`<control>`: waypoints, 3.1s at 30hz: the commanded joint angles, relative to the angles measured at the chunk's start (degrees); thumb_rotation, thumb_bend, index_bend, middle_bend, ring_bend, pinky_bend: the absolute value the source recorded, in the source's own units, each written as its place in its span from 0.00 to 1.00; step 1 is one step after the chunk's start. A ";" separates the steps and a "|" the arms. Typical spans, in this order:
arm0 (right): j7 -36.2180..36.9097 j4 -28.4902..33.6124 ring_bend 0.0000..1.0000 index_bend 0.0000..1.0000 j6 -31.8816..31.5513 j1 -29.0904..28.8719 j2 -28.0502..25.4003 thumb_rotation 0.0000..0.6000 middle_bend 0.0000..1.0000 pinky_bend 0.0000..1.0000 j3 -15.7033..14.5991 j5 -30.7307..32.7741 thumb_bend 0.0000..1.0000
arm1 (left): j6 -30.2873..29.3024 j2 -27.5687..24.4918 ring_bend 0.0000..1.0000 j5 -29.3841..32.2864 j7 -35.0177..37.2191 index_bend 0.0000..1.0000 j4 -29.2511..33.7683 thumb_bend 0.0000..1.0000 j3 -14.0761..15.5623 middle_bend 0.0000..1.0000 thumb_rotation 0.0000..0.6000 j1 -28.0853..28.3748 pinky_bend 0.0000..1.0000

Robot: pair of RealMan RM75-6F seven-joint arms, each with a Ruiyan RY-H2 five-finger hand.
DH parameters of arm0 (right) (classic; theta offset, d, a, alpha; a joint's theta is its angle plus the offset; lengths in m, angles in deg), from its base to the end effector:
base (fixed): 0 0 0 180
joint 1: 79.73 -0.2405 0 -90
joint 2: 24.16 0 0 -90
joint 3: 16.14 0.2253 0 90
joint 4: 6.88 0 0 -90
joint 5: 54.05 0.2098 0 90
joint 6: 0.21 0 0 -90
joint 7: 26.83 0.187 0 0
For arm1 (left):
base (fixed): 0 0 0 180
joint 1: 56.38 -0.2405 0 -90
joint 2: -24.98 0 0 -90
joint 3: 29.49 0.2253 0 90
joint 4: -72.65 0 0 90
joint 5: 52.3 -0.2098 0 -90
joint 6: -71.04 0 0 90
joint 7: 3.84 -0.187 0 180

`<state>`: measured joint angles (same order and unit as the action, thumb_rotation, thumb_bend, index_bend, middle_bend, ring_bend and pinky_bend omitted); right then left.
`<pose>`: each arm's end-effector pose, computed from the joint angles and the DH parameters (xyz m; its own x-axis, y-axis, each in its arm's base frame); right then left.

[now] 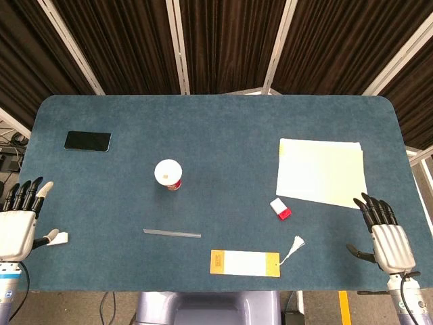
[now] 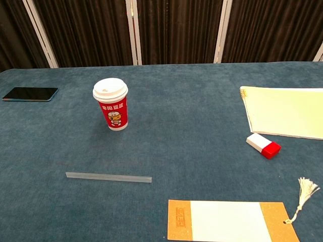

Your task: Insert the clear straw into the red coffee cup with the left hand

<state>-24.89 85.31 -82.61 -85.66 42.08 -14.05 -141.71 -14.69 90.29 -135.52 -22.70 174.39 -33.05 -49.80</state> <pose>-0.2751 -0.2233 0.1223 0.3374 -0.0600 0.9395 -0.9408 -0.0549 0.3344 -0.2468 0.2285 0.1323 0.5201 -0.0131 0.8540 0.8540 -0.0025 -0.5202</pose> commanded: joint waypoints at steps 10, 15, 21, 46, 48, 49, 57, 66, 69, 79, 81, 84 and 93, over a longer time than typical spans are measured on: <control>-0.11 0.20 0.00 0.06 -0.02 0.08 -0.15 1.00 0.00 0.00 -0.11 -0.05 0.14 | 0.35 -0.28 0.00 -0.25 -0.77 0.10 0.50 0.04 0.45 0.00 1.00 -0.03 0.00; -0.15 0.20 0.00 0.06 0.22 -0.01 -0.11 1.00 0.00 0.00 -0.03 0.20 0.14 | 0.72 -0.35 0.00 -0.14 -0.80 0.10 0.58 0.04 0.44 0.00 1.00 0.15 0.00; 0.15 0.10 0.00 0.06 0.64 -0.14 -0.08 1.00 0.00 0.00 0.07 0.62 0.14 | 1.20 -0.32 0.00 0.20 -1.11 0.10 0.64 0.04 0.43 0.00 1.00 0.35 0.00; 0.16 0.57 0.00 0.06 0.06 0.15 -0.22 1.00 0.00 0.00 -0.05 0.30 0.14 | 7.31 -0.42 0.72 1.82 -8.14 0.44 7.86 0.05 1.43 0.76 1.00 3.39 0.66; 0.20 0.58 0.00 0.06 0.02 0.19 -0.25 1.00 0.00 0.00 -0.08 0.28 0.14 | 8.37 0.61 0.80 2.26 -9.83 0.47 8.50 0.05 1.12 0.85 1.00 4.34 0.71; 0.25 0.60 0.00 0.06 0.04 0.20 -0.27 1.00 0.00 0.00 -0.09 0.30 0.14 | 9.00 1.44 0.82 2.81 -11.02 0.48 8.88 0.05 0.82 0.88 1.00 4.98 0.72; 0.69 0.68 0.00 0.06 0.40 0.12 -0.36 1.00 0.00 0.00 -0.06 0.58 0.14 | 14.15 6.27 0.92 9.29 -18.79 0.53 10.21 0.14 -1.05 1.00 1.00 9.45 0.78; 0.45 0.60 0.00 0.06 0.23 0.17 -0.27 1.00 0.00 0.00 0.15 0.81 0.14 | 21.03 12.43 0.92 28.62 -29.47 0.53 8.91 0.29 -4.14 1.00 1.00 17.38 0.78; 0.46 0.63 0.00 0.06 0.23 0.18 -0.23 1.00 0.00 0.00 0.22 0.97 0.14 | 21.29 14.13 0.92 32.67 -31.38 0.52 8.68 0.32 -4.54 1.00 1.00 19.21 0.78; 0.58 0.77 0.00 0.06 0.26 0.28 -0.49 1.00 0.00 0.00 0.18 1.09 0.14 | 21.37 21.94 0.92 41.47 -35.57 0.52 4.84 0.32 -4.78 1.00 1.00 25.65 0.78; 0.60 0.83 0.00 0.06 0.32 0.30 -0.52 1.00 0.00 0.00 0.24 1.28 0.14 | 21.16 22.80 0.92 42.21 -36.25 0.52 4.52 0.32 -4.71 1.00 1.00 26.67 0.78; 0.81 0.91 0.00 0.06 0.43 0.29 -0.59 1.00 0.00 0.00 0.29 1.45 0.14 | 20.83 24.01 0.92 43.00 -37.58 0.53 3.90 0.32 -4.26 1.00 1.00 28.24 0.78; 1.22 0.95 0.00 0.06 0.52 0.25 -0.64 1.00 0.00 0.00 0.36 1.49 0.14 | 20.16 28.17 0.92 46.13 -38.87 0.53 1.24 0.32 -4.46 1.00 1.00 32.29 0.78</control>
<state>-23.67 86.26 -82.10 -85.41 41.44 -13.69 -140.22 5.63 117.96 -89.62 -61.54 175.99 -37.34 -17.98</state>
